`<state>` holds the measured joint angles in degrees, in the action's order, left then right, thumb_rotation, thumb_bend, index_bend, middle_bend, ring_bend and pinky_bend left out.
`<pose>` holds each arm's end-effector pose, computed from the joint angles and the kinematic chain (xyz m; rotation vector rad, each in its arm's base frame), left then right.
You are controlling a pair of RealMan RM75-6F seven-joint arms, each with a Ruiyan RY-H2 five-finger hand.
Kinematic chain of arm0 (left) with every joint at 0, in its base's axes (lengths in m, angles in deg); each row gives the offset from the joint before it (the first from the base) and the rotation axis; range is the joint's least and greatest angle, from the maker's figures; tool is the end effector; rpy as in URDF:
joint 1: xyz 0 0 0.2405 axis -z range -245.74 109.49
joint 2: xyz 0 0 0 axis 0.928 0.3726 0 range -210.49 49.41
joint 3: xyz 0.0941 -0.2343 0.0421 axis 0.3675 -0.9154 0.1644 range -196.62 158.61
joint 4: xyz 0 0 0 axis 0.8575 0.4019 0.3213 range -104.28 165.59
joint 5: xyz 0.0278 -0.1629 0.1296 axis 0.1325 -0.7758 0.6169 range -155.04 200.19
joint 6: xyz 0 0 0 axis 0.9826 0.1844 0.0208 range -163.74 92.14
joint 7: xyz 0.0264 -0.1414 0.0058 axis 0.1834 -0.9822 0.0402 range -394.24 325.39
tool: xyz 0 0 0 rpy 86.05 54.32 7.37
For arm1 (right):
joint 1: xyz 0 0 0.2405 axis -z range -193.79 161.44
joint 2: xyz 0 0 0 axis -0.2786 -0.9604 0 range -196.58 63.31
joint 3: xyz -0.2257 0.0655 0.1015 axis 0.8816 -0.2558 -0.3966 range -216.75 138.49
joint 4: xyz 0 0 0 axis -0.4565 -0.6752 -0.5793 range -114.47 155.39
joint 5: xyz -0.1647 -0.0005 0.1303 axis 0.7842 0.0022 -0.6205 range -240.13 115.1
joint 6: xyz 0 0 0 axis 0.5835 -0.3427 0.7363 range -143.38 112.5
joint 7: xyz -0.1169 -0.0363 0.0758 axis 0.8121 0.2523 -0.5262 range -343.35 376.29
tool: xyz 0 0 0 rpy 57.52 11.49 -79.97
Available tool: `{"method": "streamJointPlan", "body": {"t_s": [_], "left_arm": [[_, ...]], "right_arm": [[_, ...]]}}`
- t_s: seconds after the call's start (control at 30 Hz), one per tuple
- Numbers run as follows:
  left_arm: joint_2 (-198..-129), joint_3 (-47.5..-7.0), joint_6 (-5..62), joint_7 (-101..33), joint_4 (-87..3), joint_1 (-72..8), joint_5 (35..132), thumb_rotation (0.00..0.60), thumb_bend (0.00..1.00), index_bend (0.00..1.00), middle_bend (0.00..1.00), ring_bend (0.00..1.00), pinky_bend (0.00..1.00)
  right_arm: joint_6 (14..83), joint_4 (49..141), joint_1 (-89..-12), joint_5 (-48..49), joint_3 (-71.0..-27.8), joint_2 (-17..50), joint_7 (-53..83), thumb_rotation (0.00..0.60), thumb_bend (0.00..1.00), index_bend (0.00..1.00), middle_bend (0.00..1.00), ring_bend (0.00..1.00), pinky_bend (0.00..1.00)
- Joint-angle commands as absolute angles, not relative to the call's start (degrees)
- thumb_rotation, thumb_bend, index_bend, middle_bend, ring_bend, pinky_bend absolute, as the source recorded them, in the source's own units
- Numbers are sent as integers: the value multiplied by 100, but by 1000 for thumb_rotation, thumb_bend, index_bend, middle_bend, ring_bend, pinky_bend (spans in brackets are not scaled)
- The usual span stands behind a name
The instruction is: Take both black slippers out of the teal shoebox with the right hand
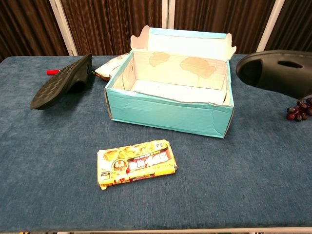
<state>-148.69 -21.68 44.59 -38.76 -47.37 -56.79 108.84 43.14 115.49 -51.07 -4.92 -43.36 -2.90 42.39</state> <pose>-0.3358 0.2224 0.1528 -1.4971 -0.8102 -0.8568 -0.2489 -0.3258 0.1195 1.6991 -0.8059 0.5423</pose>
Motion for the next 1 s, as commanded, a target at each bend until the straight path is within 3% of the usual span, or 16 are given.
{"method": "streamJointPlan", "body": {"t_s": [0.03,0.2,0.27,0.33,0.5,0.67,0.87,1.0], "left_arm": [[-14864,-2169,4460,-3875,-4739,-5679,10881,600,109,159,193,100,365],[-14844,-2177,4467,-3873,-4754,-5671,10885,600,109,159,193,100,365],[-14840,-2177,4467,-3867,-4760,-5669,10885,600,110,159,193,100,365],[-14838,-2177,4460,-3862,-4765,-5666,10881,600,110,159,193,100,365],[-14836,-2184,4460,-3847,-4772,-5660,10876,600,109,159,193,100,365],[-14834,-2199,4479,-3835,-4802,-5647,10887,600,110,159,193,100,365],[-14825,-2202,4512,-3756,-4900,-5634,10924,600,109,159,193,100,365],[-14773,-2202,4500,-3666,-5017,-5621,10928,600,109,159,193,100,365]], "right_arm": [[3993,11577,-5189,-705,-4323,-339,4229,600,196,623,630,467,522],[3431,11522,-5379,-1118,-4313,-421,4230,600,13,306,394,208,314],[3214,11538,-5509,-1424,-4299,-474,4346,600,0,146,256,71,186],[3235,11559,-5577,-1599,-4343,-463,4379,600,0,43,152,1,94],[3738,11645,-5422,-1266,-4606,-397,3889,600,0,0,105,0,70],[4584,11556,-5003,-183,-4892,-274,2736,600,0,0,100,0,68],[5657,10964,-4626,1095,-4920,80,1828,600,57,0,52,0,21],[5814,10800,-4491,1311,-4876,131,1577,600,94,0,41,0,3]]}}
